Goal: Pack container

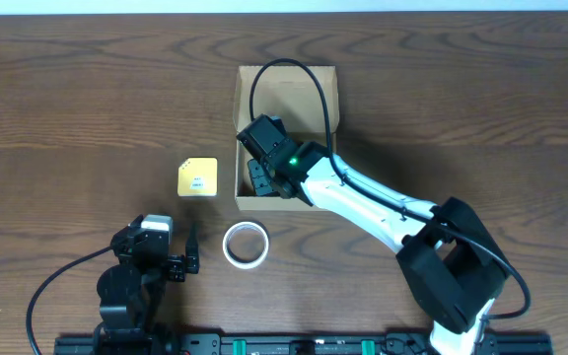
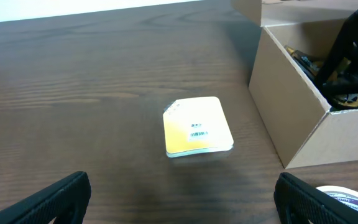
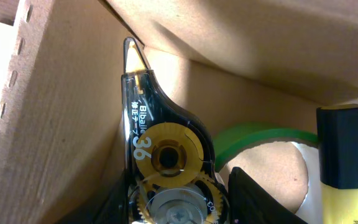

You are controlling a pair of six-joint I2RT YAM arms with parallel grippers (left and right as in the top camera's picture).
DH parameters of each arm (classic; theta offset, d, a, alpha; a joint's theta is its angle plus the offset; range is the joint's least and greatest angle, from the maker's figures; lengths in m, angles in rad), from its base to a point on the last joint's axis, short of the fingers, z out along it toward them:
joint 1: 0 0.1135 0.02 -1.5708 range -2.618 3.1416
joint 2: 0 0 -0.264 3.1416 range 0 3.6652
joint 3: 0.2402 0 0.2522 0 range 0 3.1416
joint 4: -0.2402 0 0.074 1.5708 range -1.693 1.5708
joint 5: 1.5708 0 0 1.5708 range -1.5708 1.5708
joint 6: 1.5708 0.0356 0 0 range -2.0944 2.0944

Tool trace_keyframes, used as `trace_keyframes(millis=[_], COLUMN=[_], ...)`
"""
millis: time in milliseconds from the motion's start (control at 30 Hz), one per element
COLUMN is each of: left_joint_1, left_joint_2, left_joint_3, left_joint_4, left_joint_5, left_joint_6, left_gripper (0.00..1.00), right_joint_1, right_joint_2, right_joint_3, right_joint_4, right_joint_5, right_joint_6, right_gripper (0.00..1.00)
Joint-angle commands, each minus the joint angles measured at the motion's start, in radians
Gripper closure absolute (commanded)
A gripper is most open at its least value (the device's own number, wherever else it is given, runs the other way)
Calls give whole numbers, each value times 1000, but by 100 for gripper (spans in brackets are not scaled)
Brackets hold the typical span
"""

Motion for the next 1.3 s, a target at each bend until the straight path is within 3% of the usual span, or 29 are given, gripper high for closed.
trace_keyframes(millis=[0,233,600,833,1100,1267], left_joint_1=[3,3,3,3,3,3], left_joint_2=[-1,-1,-1,-1,-1,-1], left_joint_3=[-17,-18,-18,-17,-17,-17], left_joint_4=[-3,-3,-3,-3,-3,-3], left_joint_5=[12,12,12,12,12,12], left_joint_6=[14,14,14,14,14,14], left_gripper=[5,5,5,5,5,5], right_joint_1=[6,6,6,37,37,38], right_joint_2=[7,4,-149,-393,-463,-599], right_joint_3=[15,15,90,108,108,40], right_joint_4=[0,11,16,-249,-561,-648], right_joint_5=[11,11,29,60,61,112], right_joint_6=[-30,-37,-41,-22,-14,-39], right_gripper=[63,36,35,33,16,13])
